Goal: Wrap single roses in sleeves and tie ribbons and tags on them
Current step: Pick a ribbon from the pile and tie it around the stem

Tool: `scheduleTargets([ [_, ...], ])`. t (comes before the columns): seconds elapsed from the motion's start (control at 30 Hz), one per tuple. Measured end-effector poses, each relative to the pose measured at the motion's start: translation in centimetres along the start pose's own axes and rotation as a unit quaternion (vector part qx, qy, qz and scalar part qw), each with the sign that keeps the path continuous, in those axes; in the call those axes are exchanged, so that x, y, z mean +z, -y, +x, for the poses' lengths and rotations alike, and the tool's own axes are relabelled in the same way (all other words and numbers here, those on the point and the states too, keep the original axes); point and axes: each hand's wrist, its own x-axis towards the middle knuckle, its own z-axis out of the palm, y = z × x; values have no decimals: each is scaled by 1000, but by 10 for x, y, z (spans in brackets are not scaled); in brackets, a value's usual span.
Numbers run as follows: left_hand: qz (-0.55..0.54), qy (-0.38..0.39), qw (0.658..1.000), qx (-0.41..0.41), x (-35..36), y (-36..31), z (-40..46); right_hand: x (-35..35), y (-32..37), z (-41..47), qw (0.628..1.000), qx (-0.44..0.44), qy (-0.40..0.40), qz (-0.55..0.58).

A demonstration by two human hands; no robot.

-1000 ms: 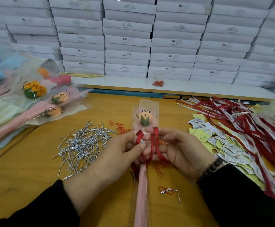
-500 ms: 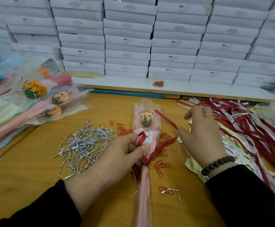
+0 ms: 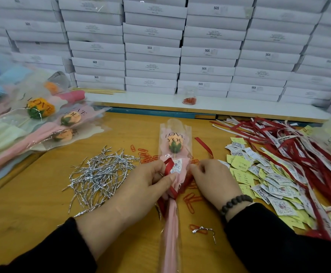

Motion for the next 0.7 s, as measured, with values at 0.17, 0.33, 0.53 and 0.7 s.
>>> scheduleTargets([
  [0.17, 6, 0, 1000, -2, 0, 2, 1, 0, -2, 3, 999, 11, -18, -36],
  [0.33, 20, 4, 1000, 1, -1, 3, 1, 1, 1, 6, 995, 13, -32, -96],
  [0.53, 16, 0, 1000, 4, 0, 5, 3, 1, 0, 6, 997, 16, -22, -69],
  [0.7, 0, -2, 1000, 6, 0, 5, 3, -5, 1, 2, 981, 1, -73, 181],
])
